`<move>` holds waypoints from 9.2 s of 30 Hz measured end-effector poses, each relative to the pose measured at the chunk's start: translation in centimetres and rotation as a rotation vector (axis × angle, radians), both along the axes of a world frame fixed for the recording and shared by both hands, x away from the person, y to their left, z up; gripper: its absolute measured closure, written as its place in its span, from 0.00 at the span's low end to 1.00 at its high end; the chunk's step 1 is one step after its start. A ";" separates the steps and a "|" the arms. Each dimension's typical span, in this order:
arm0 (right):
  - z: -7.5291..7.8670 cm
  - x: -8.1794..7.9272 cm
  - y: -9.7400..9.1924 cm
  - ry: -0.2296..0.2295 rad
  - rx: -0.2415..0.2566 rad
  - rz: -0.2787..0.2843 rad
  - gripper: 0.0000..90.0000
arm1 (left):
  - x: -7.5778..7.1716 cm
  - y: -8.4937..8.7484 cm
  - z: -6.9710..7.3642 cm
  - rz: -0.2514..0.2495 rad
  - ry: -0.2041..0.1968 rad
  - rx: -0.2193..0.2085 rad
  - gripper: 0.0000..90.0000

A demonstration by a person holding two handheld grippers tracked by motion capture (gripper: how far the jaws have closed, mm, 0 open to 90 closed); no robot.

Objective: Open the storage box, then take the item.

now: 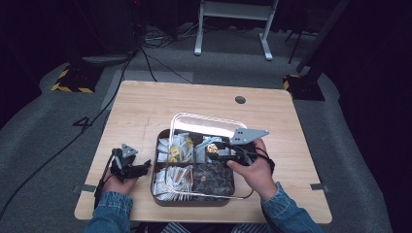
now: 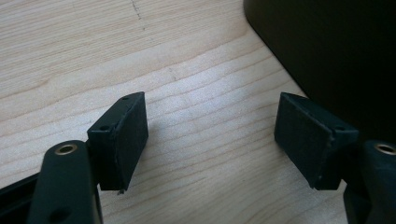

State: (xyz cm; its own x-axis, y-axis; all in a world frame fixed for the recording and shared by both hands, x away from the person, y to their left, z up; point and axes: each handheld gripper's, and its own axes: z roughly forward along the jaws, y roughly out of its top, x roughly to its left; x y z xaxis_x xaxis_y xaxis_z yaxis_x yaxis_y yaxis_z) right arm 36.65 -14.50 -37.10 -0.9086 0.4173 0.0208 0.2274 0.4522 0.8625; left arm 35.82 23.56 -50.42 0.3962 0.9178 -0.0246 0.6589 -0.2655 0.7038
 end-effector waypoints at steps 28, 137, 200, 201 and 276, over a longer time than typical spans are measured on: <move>-0.1 3.1 -9.7 0.017 -0.076 -0.193 0.65 | 0.1 0.0 0.0 -0.001 0.001 -0.002 0.29; -6.2 7.9 -18.4 0.145 -0.002 -0.515 0.51 | 0.2 0.0 0.0 -0.024 0.004 0.000 0.26; -6.7 5.9 0.8 0.388 -0.037 -0.069 0.63 | -0.2 0.0 0.0 -0.025 0.006 0.006 0.27; -6.8 5.9 1.1 0.385 -0.042 -0.063 0.63 | -0.2 -0.1 0.0 -0.025 0.006 0.006 0.27; -1.1 0.8 -4.9 0.247 0.056 -0.060 0.98 | 0.2 -0.2 0.0 -0.030 0.002 0.002 0.27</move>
